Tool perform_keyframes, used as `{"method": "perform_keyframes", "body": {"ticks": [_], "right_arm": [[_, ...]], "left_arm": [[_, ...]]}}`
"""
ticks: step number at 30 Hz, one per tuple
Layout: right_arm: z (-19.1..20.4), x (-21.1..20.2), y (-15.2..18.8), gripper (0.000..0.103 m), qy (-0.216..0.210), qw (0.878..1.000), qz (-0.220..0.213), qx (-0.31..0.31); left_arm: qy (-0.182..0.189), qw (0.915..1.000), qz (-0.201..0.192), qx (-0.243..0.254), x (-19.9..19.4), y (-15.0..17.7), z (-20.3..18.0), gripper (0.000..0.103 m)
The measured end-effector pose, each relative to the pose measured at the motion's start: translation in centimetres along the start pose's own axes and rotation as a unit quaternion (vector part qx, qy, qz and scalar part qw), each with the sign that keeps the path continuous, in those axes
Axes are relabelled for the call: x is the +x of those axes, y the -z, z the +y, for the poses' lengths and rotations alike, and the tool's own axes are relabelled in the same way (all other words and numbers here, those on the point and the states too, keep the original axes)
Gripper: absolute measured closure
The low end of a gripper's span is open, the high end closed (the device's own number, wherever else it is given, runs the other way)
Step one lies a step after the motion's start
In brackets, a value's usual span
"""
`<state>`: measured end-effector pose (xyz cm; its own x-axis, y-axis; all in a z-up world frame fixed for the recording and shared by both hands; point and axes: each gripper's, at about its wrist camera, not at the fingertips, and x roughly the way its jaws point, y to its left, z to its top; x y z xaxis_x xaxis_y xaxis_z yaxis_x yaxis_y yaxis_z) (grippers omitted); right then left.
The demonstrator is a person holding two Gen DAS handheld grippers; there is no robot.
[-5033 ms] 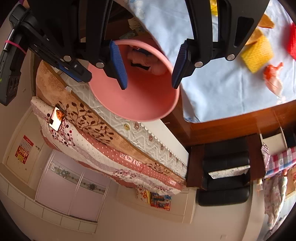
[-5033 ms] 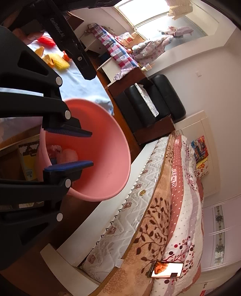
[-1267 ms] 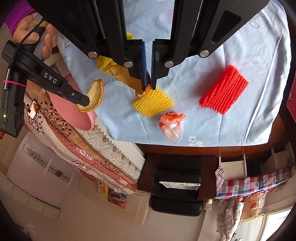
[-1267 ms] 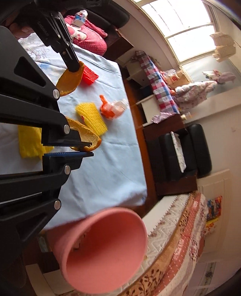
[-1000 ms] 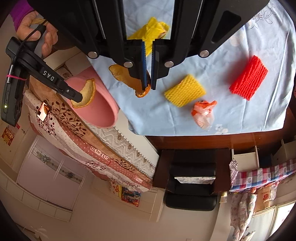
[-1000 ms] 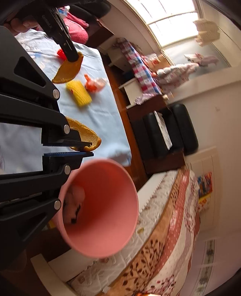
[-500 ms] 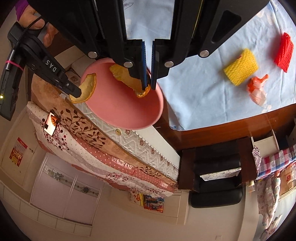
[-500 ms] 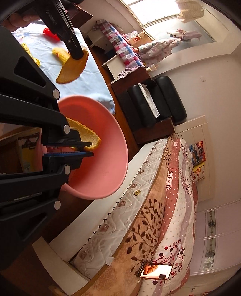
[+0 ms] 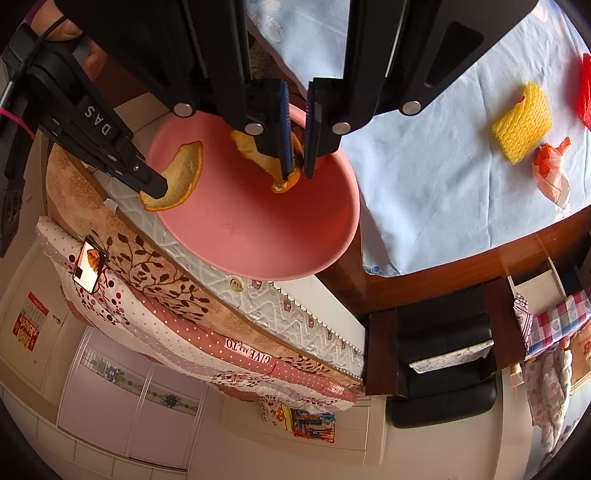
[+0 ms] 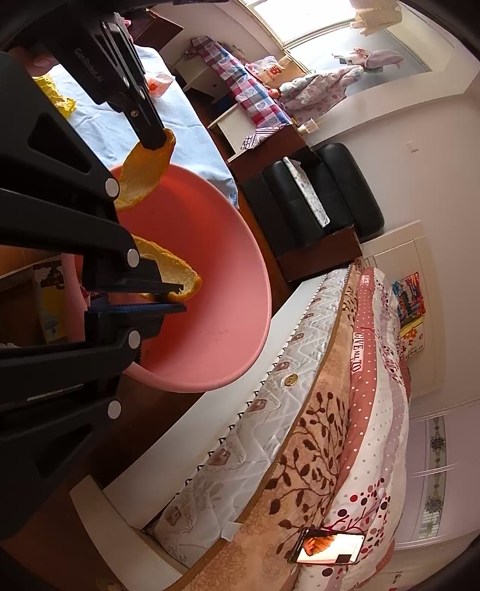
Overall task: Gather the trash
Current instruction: 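Open both tools to drop the orange peels into the bucket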
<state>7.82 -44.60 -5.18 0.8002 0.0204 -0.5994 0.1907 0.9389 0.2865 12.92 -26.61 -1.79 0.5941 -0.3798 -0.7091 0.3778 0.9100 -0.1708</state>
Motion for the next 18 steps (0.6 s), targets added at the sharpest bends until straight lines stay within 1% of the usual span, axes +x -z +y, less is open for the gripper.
{"method": "perform_keyframes", "body": {"ticks": [1,2,3,4,7,8,9,14,18], "right_arm": [[-0.1,0.2,0.0,0.098,-0.001,1.000,0.004,0.004],[-0.2,0.4,-0.1,0.098,-0.002,1.000,0.007,0.006],[-0.2,0.5,-0.1,0.098,-0.003,1.000,0.010,0.009],[-0.3,0.6,-0.1,0.097,-0.005,1.000,0.012,0.011],[-0.5,0.9,0.0,0.096,-0.011,1.000,0.018,0.018],[-0.5,1.0,0.0,0.094,-0.013,1.000,0.018,0.018],[-0.5,1.0,0.0,0.089,-0.013,1.000,0.018,0.018],[-0.1,0.6,0.0,0.081,-0.015,1.000,0.013,0.016],[0.6,-0.3,-0.1,0.080,-0.015,1.000,0.002,0.004]], "left_arm": [[-0.001,1.0000,-0.002,0.000,-0.1,0.0,0.1,0.085],[-0.002,1.0000,-0.005,0.000,-0.1,-0.1,0.1,0.075],[-0.001,1.0000,-0.008,-0.002,-0.2,-0.1,0.2,0.068],[0.002,0.9999,-0.010,-0.002,-0.4,-0.1,0.2,0.066],[0.007,0.9998,-0.019,-0.002,-1.0,-0.1,0.5,0.064],[0.010,0.9997,-0.021,-0.003,-1.1,-0.2,0.6,0.063],[0.013,0.9996,-0.023,-0.003,-1.3,-0.2,0.7,0.063],[0.016,0.9993,-0.031,-0.010,-2.4,-0.3,1.5,0.062],[0.018,0.9988,-0.041,-0.018,-3.8,-0.4,2.3,0.062]]}}
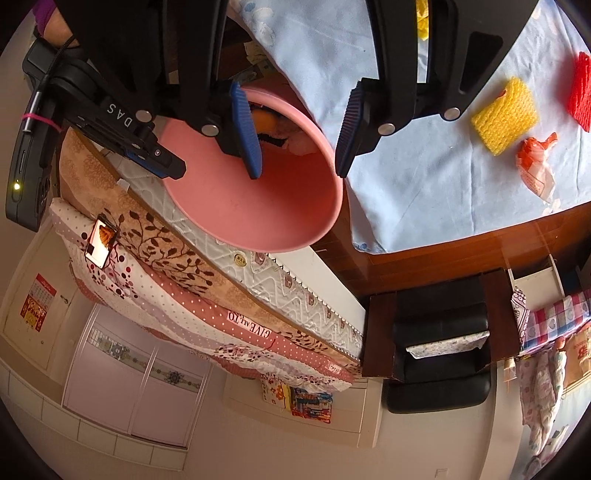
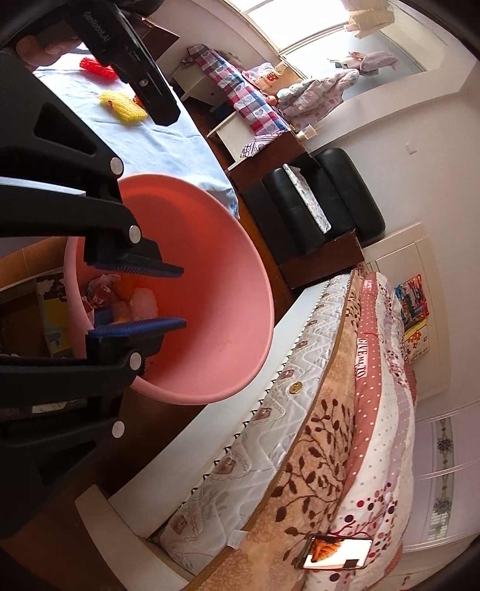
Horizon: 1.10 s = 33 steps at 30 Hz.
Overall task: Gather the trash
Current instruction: 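Open both tools to drop the orange peels into the bucket, then move both open tools back over the table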
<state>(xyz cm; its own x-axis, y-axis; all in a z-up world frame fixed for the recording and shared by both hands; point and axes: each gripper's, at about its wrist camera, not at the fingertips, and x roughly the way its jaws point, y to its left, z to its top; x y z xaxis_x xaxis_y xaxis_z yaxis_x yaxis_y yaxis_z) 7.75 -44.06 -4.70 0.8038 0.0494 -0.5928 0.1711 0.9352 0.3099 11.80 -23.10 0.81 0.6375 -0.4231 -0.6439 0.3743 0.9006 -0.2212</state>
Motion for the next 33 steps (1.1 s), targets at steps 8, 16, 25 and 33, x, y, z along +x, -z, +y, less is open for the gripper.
{"method": "perform_keyframes", "body": {"ticks": [8,16,25,33], "right_arm": [[2.6,-2.6,0.3,0.080,-0.012,0.999,-0.021,-0.022],[6.5,-4.2,2.4,0.080,-0.062,0.997,0.002,-0.049],[10.9,-3.5,5.9,0.080,-0.130,0.987,0.075,-0.063],[15.5,-2.4,9.6,0.080,-0.245,0.945,0.199,-0.085]], "left_arm": [[-0.013,0.9992,-0.038,0.009,-4.9,0.3,2.1,0.062],[-0.045,0.9970,-0.064,-0.002,-10.4,2.1,7.0,0.061],[-0.085,0.9947,-0.056,-0.016,-15.2,6.4,13.3,0.059],[-0.132,0.9872,-0.048,-0.076,-16.8,9.2,19.5,0.059]]}}
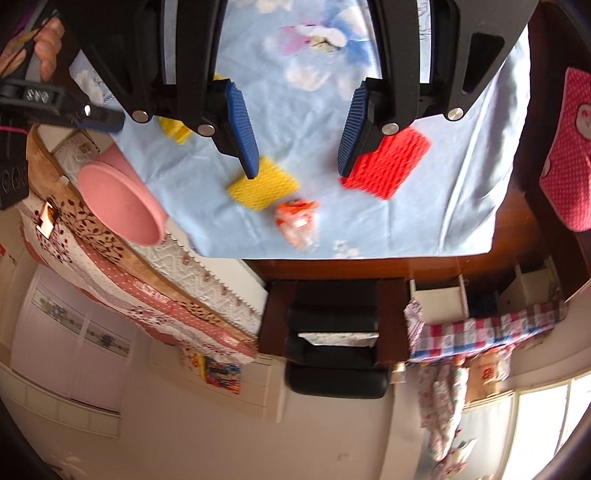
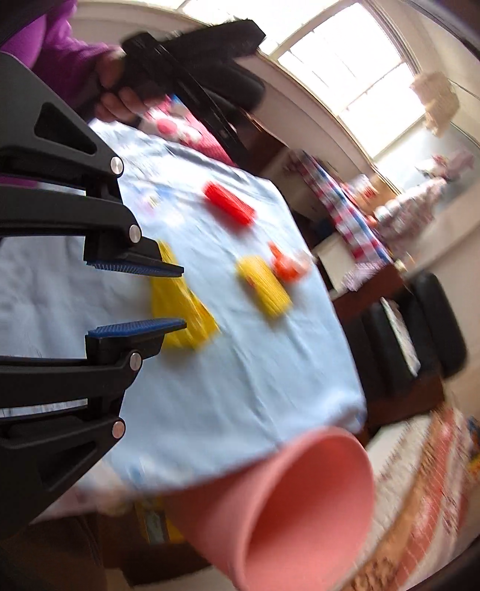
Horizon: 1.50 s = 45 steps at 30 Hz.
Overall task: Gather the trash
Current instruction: 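Move both open tools back over the table, then grasp the red foam net with the left tool while the right tool grasps the yellow plastic bag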
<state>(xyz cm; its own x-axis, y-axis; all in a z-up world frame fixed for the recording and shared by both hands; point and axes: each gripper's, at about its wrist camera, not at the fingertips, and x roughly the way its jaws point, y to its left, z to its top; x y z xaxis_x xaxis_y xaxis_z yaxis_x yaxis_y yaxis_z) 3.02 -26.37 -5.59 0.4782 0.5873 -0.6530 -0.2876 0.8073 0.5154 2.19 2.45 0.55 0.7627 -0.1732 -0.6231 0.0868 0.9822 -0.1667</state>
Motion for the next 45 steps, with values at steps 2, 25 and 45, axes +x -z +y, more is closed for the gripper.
{"method": "perform_keyframes", "body": {"ticks": [2,25,45], "right_arm": [[0.9,1.3,0.6,0.080,-0.017,0.999,0.027,0.000],[0.8,7.4,-1.5,0.055,0.060,0.993,0.063,0.083],[-2.6,3.9,-1.2,0.055,0.107,0.987,0.010,0.117]], "left_arm": [[-0.009,0.9998,-0.001,-0.016,0.0,0.2,1.8,0.059],[-0.041,0.9897,0.079,-0.112,8.4,2.1,9.5,0.060],[0.065,0.9965,0.039,-0.034,3.9,2.7,2.8,0.094]]}}
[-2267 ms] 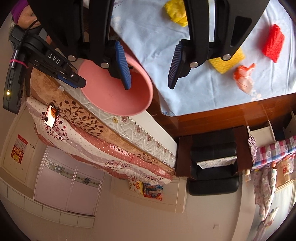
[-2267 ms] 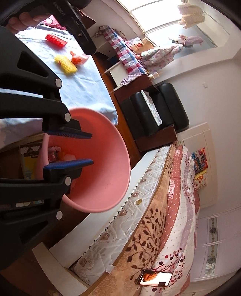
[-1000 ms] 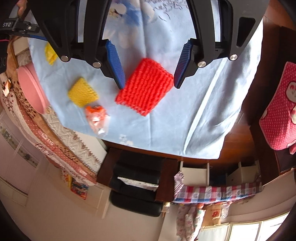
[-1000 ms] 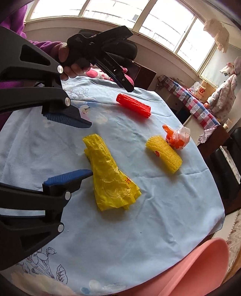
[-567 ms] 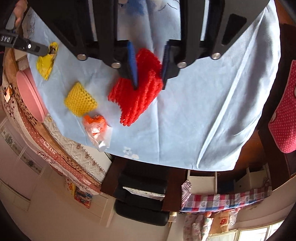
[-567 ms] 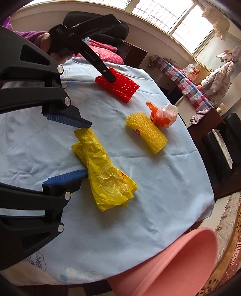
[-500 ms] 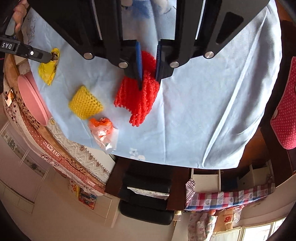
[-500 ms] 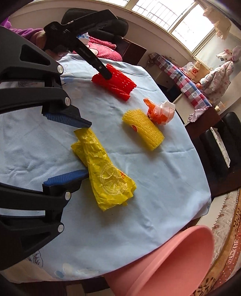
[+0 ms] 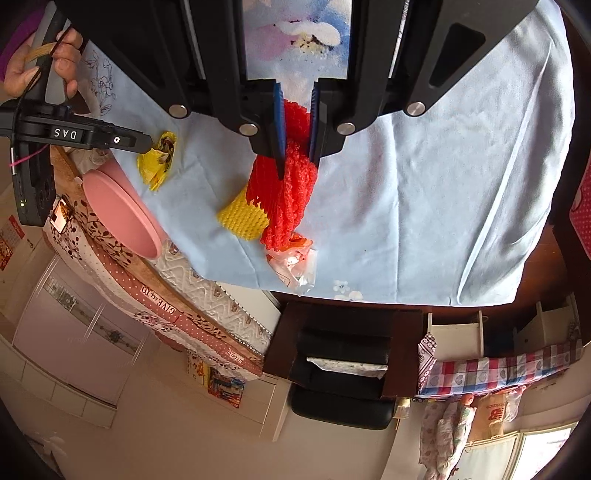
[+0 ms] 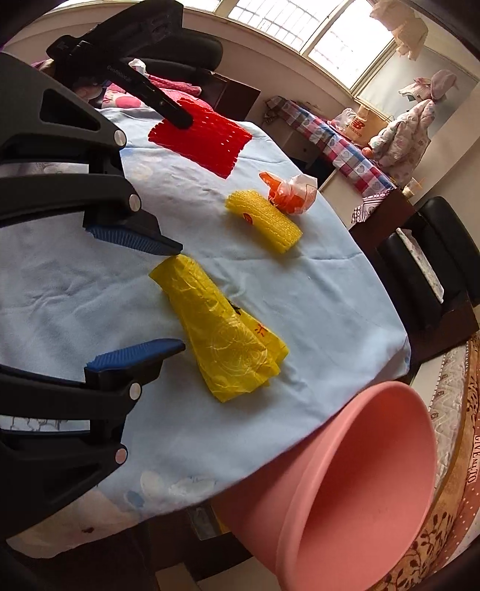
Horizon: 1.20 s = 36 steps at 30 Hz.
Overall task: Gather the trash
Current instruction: 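Grasp the red foam net with the left tool while the right tool grasps the yellow plastic bag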
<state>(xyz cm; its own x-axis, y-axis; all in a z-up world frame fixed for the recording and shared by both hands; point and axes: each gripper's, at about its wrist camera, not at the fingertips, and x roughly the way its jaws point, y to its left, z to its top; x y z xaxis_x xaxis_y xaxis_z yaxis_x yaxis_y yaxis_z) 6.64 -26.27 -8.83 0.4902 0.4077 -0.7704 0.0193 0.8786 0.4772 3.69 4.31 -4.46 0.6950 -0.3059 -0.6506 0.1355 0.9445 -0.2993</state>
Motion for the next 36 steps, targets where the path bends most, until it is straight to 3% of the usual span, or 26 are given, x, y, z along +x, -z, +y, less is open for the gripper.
{"method": "perform_keyframes", "body": {"ticks": [10,15,23,29,36], "right_arm": [[-2.3,-1.3,-1.0,0.055,-0.039,0.996,-0.012,0.083],[-3.0,-1.0,-1.1,0.055,-0.023,0.995,-0.012,0.100],[-0.5,0.6,-1.3,0.056,0.015,0.999,-0.030,0.039],[0.2,-0.1,-0.4,0.091,0.032,0.998,-0.045,-0.029],[0.1,-3.3,-0.2,0.098,0.035,0.992,-0.099,-0.068]], "left_arm": [[0.009,1.0000,0.002,-0.001,-0.3,0.2,-0.1,0.093],[0.010,0.9999,0.003,-0.004,-0.2,0.4,0.0,0.093],[0.013,0.9999,0.007,0.003,-0.2,0.4,-0.7,0.093],[0.019,0.9997,0.005,0.013,-0.6,0.1,-2.0,0.093],[0.033,0.9990,-0.006,0.029,-0.9,-0.7,-4.9,0.093]]}}
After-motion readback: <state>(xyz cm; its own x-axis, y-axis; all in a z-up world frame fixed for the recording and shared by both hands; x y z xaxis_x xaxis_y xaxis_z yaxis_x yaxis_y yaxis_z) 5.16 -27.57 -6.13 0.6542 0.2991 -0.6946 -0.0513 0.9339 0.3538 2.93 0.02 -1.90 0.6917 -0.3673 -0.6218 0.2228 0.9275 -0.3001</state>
